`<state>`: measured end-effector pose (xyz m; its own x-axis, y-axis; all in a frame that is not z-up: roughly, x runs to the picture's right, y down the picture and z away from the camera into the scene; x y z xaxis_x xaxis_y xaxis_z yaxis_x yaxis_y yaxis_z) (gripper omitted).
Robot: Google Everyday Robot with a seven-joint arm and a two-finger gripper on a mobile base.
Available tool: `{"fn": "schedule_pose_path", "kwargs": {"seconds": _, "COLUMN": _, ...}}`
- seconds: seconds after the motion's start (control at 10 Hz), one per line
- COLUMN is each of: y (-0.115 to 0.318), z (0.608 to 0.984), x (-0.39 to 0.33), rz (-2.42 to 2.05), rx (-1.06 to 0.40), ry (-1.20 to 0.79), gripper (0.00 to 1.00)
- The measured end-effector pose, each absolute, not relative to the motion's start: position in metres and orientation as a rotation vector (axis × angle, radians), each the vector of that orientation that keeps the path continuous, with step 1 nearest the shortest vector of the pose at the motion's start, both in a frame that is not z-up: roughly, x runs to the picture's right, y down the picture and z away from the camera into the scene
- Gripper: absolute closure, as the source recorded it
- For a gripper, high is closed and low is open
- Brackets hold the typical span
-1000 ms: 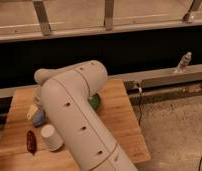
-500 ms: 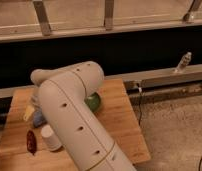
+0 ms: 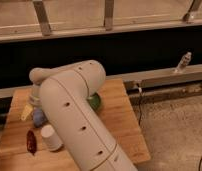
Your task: Wipe the white sponge on the table
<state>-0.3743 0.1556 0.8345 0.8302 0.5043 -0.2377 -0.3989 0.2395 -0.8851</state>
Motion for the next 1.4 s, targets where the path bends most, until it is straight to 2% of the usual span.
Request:
{"fn": "schedule_pose_path", "kwargs": {"seconds": 0.5, "y": 0.160, "z": 0.852, "x": -0.363, "rz": 0.651, "rx": -1.181, "ry": -0.056, "gripper": 0.20}}
{"fn": "schedule_pose_path", "kwargs": {"seconds": 0.6, "y": 0.161, "z": 0.852, "x": -0.363, "rz": 0.650, "rx": -1.182, "ry": -0.055, "gripper": 0.25}}
{"fn": "schedule_pose_path", "kwargs": {"seconds": 0.7, "y": 0.161, "z": 0.852, "x": -0.363, "rz": 0.649, "rx": -1.181, "ry": -0.055, "gripper": 0.33}}
{"fn": "schedule_pose_path", "kwargs": {"seconds": 1.2, "y": 0.162, "z": 0.852, "x": -0.360, "rz": 0.629, "rx": -1.181, "ry": -0.056, "gripper": 0.86}}
{"fn": "schedule_pose_path", "kwargs": {"seconds": 1.4, "y": 0.155, "z": 0.845, "x": -0.360, "rz": 0.612, "rx": -1.171, "ry": -0.065, "gripper": 0.99}}
